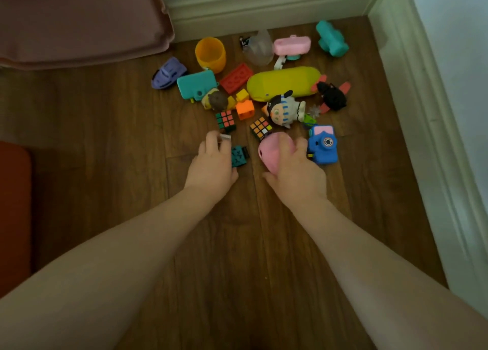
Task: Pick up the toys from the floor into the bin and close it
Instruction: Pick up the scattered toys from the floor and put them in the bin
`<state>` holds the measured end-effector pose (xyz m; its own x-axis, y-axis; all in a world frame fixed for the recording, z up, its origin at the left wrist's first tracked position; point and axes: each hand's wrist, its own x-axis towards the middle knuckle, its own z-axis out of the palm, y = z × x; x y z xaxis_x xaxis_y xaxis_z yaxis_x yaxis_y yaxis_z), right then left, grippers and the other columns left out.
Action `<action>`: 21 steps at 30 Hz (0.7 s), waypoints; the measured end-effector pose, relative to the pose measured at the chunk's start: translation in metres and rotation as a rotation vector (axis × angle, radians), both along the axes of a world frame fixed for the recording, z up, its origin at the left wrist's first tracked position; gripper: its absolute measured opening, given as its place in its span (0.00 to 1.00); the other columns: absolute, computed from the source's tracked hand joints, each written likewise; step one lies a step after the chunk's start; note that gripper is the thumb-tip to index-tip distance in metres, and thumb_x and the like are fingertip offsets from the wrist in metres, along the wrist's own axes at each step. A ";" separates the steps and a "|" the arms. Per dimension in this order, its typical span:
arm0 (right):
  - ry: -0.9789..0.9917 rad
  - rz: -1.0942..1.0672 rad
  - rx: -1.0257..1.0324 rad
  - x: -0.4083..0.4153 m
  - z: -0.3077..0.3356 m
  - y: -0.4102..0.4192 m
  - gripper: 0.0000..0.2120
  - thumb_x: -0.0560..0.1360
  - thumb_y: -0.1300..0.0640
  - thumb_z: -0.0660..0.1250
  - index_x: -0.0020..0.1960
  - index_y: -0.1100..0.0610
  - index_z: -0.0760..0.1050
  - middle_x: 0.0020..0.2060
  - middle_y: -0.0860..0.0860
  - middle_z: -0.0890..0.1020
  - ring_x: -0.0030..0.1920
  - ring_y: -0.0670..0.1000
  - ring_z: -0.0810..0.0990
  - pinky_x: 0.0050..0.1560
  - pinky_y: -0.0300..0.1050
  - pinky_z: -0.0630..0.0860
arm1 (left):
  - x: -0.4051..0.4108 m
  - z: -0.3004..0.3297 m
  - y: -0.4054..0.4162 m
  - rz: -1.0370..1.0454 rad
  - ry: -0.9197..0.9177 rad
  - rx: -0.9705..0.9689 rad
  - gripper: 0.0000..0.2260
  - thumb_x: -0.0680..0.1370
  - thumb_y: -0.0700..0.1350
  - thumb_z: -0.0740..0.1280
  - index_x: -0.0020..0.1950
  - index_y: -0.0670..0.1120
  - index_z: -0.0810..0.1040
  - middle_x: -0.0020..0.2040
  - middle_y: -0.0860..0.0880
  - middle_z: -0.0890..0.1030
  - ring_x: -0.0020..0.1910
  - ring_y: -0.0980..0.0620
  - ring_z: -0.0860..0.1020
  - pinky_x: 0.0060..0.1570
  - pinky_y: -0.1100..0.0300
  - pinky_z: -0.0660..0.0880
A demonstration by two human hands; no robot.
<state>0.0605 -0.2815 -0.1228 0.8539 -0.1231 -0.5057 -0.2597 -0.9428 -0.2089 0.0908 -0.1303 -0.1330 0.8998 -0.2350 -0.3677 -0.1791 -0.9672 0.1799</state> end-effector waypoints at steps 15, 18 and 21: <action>0.029 0.354 -0.164 0.043 0.017 0.003 0.55 0.67 0.41 0.71 0.75 0.45 0.30 0.68 0.63 0.66 0.52 0.63 0.78 0.39 0.50 0.71 | 0.025 0.013 0.008 -0.041 0.260 0.103 0.30 0.73 0.49 0.70 0.71 0.48 0.60 0.66 0.43 0.65 0.63 0.42 0.68 0.54 0.51 0.73; 0.110 0.335 -0.170 0.060 0.017 0.010 0.55 0.67 0.36 0.70 0.76 0.47 0.34 0.65 0.61 0.71 0.56 0.62 0.76 0.42 0.50 0.70 | 0.023 0.016 0.016 -0.071 0.251 0.145 0.27 0.72 0.50 0.70 0.67 0.46 0.64 0.63 0.43 0.68 0.61 0.43 0.71 0.51 0.52 0.73; 0.038 0.286 -0.088 0.061 0.014 0.019 0.50 0.67 0.33 0.68 0.76 0.51 0.43 0.60 0.60 0.74 0.55 0.61 0.77 0.41 0.50 0.69 | 0.020 0.018 0.028 -0.112 0.256 0.134 0.27 0.73 0.50 0.69 0.68 0.46 0.63 0.63 0.44 0.69 0.60 0.44 0.72 0.49 0.53 0.74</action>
<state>0.1219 -0.2630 -0.1083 0.8410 0.0747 -0.5358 0.0128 -0.9929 -0.1184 0.1106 -0.1028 -0.1151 0.7452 -0.2617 -0.6134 -0.2517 -0.9621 0.1047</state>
